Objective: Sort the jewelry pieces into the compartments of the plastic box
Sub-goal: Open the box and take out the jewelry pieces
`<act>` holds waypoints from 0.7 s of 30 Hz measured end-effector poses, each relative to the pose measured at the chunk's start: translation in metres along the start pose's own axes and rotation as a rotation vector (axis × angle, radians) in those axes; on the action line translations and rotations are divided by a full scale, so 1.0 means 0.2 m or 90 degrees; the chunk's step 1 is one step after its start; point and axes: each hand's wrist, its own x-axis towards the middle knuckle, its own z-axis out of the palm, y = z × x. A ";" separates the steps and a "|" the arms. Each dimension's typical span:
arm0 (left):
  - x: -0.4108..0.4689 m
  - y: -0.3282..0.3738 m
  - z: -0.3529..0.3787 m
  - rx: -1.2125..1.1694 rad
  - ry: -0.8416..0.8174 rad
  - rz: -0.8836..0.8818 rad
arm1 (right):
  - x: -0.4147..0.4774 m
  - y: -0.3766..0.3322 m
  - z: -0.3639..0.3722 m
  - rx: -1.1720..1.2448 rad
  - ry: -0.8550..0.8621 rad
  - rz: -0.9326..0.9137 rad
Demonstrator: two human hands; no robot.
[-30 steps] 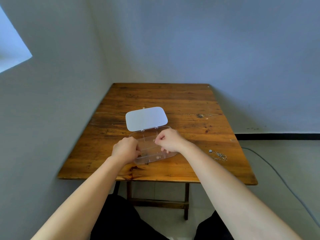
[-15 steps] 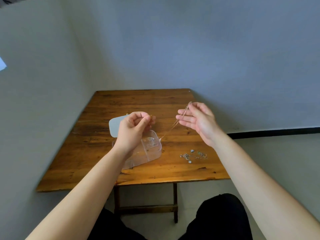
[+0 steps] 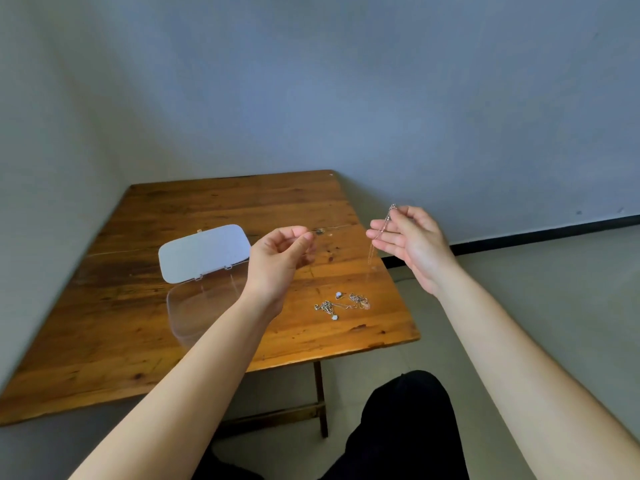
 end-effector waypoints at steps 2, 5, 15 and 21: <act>0.00 -0.07 -0.02 0.041 0.017 -0.020 | 0.02 0.05 -0.03 -0.009 0.010 0.010; 0.00 -0.17 -0.06 0.112 0.041 -0.053 | 0.03 0.16 -0.06 -0.059 0.019 0.039; -0.05 -0.42 -0.11 0.356 0.055 -0.170 | 0.09 0.55 -0.09 -0.471 -0.018 0.139; -0.03 -0.29 -0.14 0.239 0.040 -0.137 | 0.15 0.54 -0.04 -0.592 0.000 0.079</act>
